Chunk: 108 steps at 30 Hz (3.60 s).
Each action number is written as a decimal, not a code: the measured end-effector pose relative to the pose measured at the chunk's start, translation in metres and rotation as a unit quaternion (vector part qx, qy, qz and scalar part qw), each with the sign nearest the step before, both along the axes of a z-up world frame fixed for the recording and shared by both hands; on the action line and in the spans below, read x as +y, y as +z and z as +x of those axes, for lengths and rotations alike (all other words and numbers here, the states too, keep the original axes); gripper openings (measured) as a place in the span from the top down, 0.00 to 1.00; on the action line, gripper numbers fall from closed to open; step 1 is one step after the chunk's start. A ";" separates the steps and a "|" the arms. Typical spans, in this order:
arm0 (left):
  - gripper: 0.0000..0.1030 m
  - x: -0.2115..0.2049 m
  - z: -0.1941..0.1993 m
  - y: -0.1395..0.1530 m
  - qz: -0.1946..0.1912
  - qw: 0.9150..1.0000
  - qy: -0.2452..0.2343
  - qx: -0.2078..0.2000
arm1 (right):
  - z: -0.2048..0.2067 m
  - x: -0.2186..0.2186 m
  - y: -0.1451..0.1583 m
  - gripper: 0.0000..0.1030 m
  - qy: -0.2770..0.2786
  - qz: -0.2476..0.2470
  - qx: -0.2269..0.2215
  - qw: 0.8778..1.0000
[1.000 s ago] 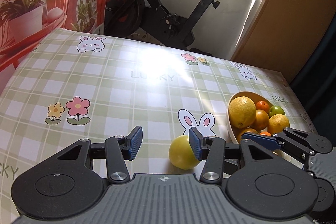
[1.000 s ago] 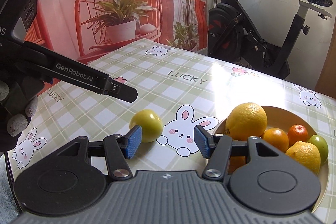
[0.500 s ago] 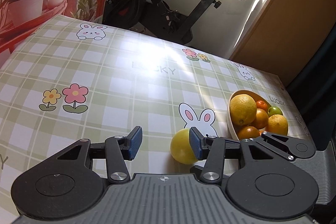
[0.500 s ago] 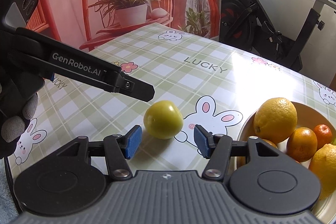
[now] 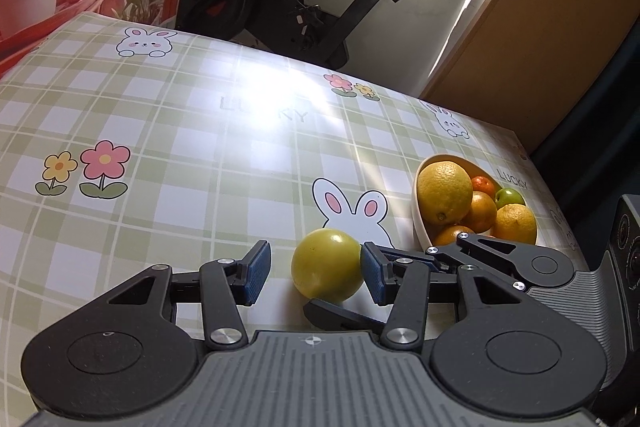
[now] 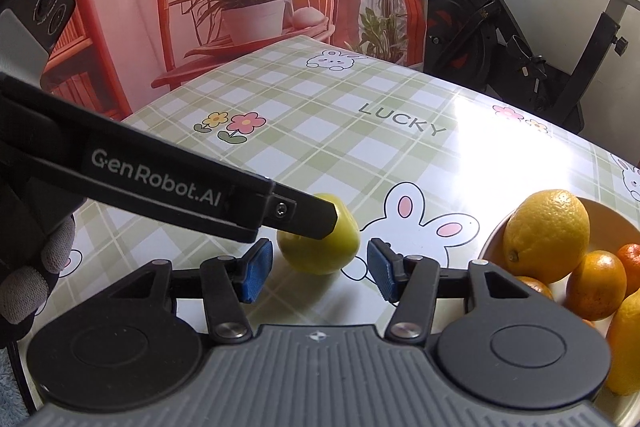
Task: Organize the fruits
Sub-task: 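Move the right gripper to the yellow-green fruit and close on it, then carry the yellow-green fruit onto the plate and open the right gripper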
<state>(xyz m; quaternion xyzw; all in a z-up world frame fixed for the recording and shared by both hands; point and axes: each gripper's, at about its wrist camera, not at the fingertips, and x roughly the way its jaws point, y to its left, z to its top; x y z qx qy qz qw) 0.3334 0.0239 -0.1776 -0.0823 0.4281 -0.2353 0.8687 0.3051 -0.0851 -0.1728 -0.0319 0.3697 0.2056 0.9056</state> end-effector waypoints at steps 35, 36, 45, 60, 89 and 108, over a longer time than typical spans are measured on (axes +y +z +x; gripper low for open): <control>0.56 -0.016 -0.024 -0.008 0.013 0.999 -0.030 -0.011 | -0.027 -0.013 0.002 0.59 -0.034 0.029 0.004 0.999; 0.56 -0.017 -0.026 -0.008 0.013 0.999 -0.031 -0.011 | -0.029 -0.014 0.002 0.59 -0.035 0.030 0.003 0.999; 0.56 -0.026 -0.037 -0.006 0.018 0.999 -0.046 -0.010 | -0.045 -0.022 0.002 0.59 -0.046 0.033 0.003 0.998; 0.58 -0.021 -0.031 -0.007 -0.016 0.999 -0.033 -0.011 | -0.038 -0.016 0.003 0.55 -0.033 -0.002 -0.011 0.999; 0.59 -0.052 -0.051 0.022 0.001 0.998 -0.048 -0.037 | -0.060 -0.047 0.019 0.55 -0.073 0.054 -0.028 0.995; 0.59 -0.142 -0.069 0.037 0.045 0.989 -0.135 -0.048 | -0.108 -0.133 0.022 0.55 -0.170 0.115 -0.056 0.977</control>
